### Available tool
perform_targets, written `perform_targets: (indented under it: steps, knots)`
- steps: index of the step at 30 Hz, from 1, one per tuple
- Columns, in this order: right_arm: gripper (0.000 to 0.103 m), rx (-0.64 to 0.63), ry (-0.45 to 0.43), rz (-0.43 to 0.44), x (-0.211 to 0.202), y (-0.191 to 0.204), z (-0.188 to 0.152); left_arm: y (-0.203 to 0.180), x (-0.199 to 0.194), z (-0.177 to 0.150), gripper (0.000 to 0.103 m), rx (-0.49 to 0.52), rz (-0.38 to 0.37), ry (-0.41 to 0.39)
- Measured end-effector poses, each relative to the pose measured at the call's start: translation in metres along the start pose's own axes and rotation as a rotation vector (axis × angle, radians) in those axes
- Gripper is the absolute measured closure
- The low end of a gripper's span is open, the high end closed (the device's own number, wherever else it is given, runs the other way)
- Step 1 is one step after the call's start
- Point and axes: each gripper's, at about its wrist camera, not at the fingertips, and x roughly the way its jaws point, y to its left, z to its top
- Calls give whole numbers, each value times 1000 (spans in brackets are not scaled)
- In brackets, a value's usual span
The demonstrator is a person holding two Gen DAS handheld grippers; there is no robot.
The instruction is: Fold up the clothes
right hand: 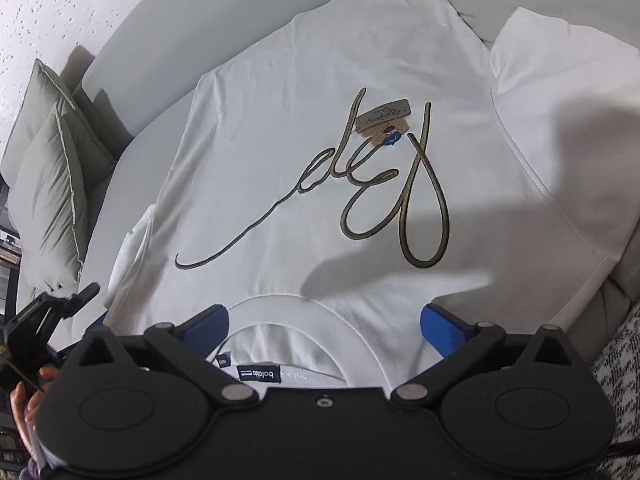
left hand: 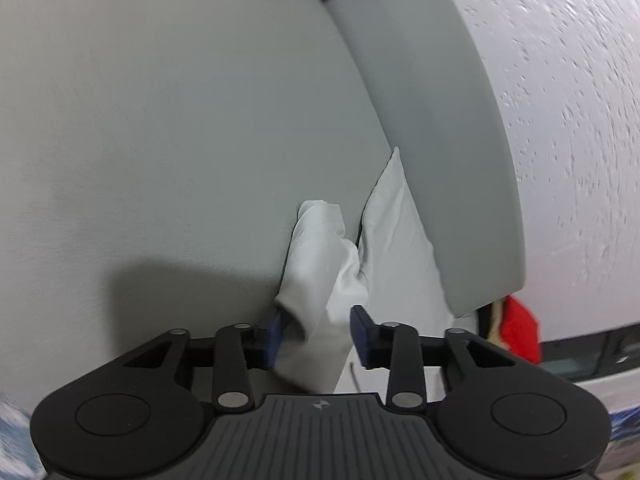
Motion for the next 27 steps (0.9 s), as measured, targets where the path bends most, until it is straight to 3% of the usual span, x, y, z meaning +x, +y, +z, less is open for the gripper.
perform_targets:
  steps: [6, 9, 13, 16, 18, 19, 20, 22, 25, 27]
  knots:
    - [0, 7, -2, 8, 0, -1, 0, 9, 28, 18, 87, -103, -73, 60]
    - [0, 0, -3, 6, -1, 0, 0, 1, 24, 22, 103, -62, -4, -14]
    - [0, -11, -2, 11, -2, -1, 0, -31, 0, 16, 103, 149, 173, -213]
    - [0, -13, -1, 13, -3, -2, 1, -64, -10, -9, 103, 414, 332, -351]
    - [0, -18, 0, 15, -3, -3, 1, -80, 2, -32, 101, 614, 460, -391]
    - [0, -21, 1, 17, -3, -4, 1, -81, 11, -36, 96, 658, 497, -361]
    - [0, -22, 1, 20, -4, -5, 1, -71, 11, -34, 93, 647, 503, -315]
    - [0, -19, 2, 30, -5, -7, 1, -46, 1, -19, 93, 518, 447, -269]
    - [0, -7, 1, 52, -7, -11, 2, -18, -12, -3, 77, 276, 290, -237]
    - [0, 8, -1, 67, -7, -14, 2, -1, -18, 7, 77, 129, 196, -210]
